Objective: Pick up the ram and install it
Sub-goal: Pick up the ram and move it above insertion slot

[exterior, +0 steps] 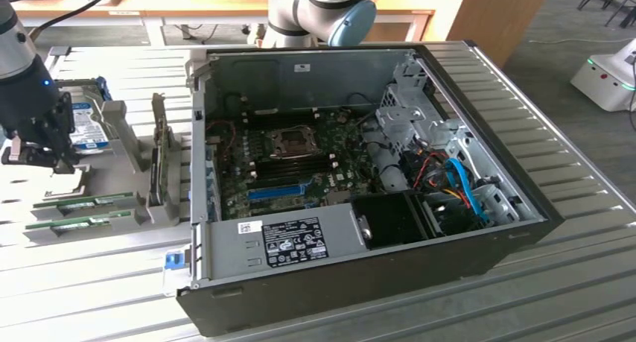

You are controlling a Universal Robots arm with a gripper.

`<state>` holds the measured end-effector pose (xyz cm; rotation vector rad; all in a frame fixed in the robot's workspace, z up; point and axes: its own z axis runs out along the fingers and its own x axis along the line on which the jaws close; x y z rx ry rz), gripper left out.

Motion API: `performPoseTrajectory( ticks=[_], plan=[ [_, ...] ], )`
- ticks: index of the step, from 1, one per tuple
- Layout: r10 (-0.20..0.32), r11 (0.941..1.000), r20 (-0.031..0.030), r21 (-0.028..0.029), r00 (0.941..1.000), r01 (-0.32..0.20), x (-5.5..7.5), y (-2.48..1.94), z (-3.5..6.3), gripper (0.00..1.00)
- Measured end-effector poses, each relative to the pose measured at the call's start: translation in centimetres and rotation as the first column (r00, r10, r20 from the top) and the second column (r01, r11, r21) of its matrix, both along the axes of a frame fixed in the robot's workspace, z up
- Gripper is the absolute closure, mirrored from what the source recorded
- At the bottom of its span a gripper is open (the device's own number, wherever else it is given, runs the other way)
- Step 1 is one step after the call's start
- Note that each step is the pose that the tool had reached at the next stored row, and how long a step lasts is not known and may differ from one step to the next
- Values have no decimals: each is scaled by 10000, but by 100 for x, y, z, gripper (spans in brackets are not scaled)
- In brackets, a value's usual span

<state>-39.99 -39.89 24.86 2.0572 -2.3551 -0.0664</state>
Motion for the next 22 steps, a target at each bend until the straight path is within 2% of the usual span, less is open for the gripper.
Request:
performPoseTrajectory(
  ticks=[4,9,22],
  plan=[
    [3,10000,2,1,10000,-3,0,-2,-3,76],
    [13,10000,1,0,10000,-13,0,-33,-2,76],
    [20,10000,0,0,10000,-20,0,-176,-4,76]
  ],
)
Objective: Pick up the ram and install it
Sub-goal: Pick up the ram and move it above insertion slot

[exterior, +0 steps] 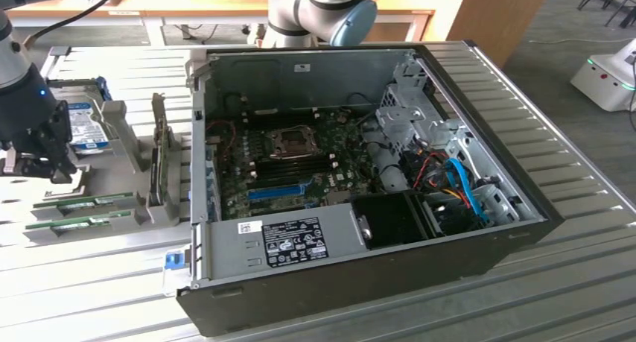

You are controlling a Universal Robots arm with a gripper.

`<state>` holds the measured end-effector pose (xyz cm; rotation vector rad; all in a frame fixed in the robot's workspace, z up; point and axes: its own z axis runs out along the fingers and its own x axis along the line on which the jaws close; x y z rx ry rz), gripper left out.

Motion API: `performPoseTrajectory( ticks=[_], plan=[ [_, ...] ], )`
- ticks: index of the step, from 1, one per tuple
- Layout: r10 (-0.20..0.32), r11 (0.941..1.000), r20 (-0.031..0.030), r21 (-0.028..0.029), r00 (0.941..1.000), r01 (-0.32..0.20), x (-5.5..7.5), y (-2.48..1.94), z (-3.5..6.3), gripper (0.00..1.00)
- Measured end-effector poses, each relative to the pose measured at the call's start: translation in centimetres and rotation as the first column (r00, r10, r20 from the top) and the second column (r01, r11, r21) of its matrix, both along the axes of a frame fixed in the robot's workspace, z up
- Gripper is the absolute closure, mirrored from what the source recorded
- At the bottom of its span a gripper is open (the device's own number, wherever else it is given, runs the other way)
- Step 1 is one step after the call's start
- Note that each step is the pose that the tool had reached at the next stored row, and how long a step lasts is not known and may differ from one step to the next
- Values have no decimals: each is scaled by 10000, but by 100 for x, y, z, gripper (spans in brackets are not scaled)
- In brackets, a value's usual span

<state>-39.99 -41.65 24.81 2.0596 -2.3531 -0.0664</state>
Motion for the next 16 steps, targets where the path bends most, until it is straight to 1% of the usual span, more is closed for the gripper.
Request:
performPoseTrajectory(
  ticks=[16],
  plan=[
    [0,10000,0,0,10000,0,0,-178,-8,76]
  ],
)
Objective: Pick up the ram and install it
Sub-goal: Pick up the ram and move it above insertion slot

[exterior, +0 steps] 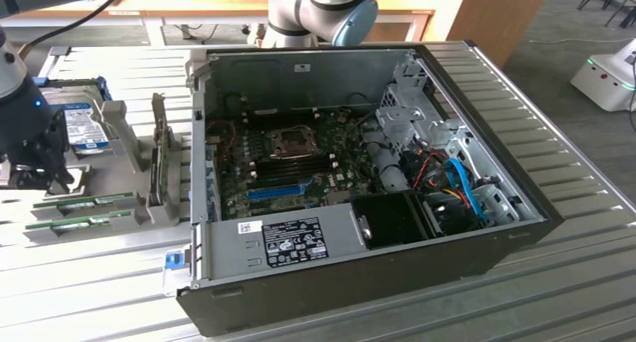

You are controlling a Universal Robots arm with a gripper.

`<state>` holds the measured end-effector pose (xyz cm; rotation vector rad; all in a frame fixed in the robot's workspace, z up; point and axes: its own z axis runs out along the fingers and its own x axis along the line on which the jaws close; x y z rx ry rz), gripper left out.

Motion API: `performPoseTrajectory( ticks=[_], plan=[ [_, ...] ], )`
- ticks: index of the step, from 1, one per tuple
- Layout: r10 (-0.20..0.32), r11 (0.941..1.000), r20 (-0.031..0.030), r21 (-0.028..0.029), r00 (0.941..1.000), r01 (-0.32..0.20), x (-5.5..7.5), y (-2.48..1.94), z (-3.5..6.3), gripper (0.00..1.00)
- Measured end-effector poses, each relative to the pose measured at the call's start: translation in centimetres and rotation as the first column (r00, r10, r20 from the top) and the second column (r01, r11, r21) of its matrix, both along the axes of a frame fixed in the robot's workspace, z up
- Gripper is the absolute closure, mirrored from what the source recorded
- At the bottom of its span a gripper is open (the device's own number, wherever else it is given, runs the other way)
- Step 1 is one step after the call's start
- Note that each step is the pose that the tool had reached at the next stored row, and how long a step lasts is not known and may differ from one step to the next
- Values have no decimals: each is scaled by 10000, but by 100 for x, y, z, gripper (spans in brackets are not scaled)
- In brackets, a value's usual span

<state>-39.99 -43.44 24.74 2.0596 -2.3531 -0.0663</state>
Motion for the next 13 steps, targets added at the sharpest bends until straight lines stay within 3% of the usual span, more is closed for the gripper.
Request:
performPoseTrajectory(
  ticks=[13],
  plan=[
    [0,10000,0,0,10000,0,0,-120,-9,76]
  ],
)
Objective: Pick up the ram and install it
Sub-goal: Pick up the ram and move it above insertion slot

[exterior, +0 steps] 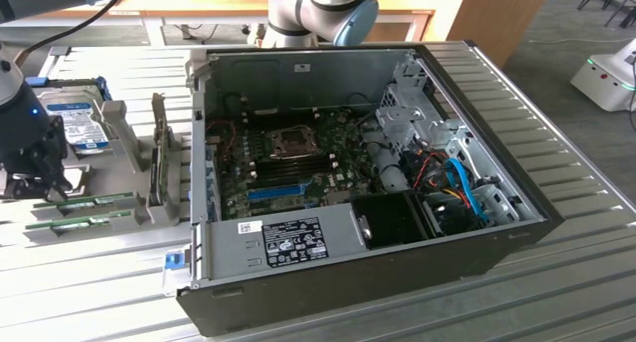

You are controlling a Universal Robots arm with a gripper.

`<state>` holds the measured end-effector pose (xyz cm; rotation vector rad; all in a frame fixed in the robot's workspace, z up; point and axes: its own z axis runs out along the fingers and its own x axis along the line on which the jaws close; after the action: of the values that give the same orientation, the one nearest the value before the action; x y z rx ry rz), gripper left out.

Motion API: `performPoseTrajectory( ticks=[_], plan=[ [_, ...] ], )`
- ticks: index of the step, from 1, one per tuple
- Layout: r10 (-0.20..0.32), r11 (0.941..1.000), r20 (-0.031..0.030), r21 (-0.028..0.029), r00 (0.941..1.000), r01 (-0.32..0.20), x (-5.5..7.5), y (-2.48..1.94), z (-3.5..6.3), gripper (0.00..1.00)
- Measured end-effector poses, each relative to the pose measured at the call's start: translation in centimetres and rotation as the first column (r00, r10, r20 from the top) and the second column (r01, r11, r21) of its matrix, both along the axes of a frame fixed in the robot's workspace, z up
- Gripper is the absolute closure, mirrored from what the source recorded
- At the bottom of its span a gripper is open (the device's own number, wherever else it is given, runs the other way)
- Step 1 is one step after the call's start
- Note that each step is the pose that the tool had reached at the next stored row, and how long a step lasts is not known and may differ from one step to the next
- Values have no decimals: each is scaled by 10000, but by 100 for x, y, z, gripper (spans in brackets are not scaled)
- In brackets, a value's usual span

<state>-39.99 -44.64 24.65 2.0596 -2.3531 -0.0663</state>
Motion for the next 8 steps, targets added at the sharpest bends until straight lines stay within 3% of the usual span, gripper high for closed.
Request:
performPoseTrajectory(
  ticks=[8],
  plan=[
    [0,10000,-1,0,10000,0,0,-72,-6,76]
  ],
)
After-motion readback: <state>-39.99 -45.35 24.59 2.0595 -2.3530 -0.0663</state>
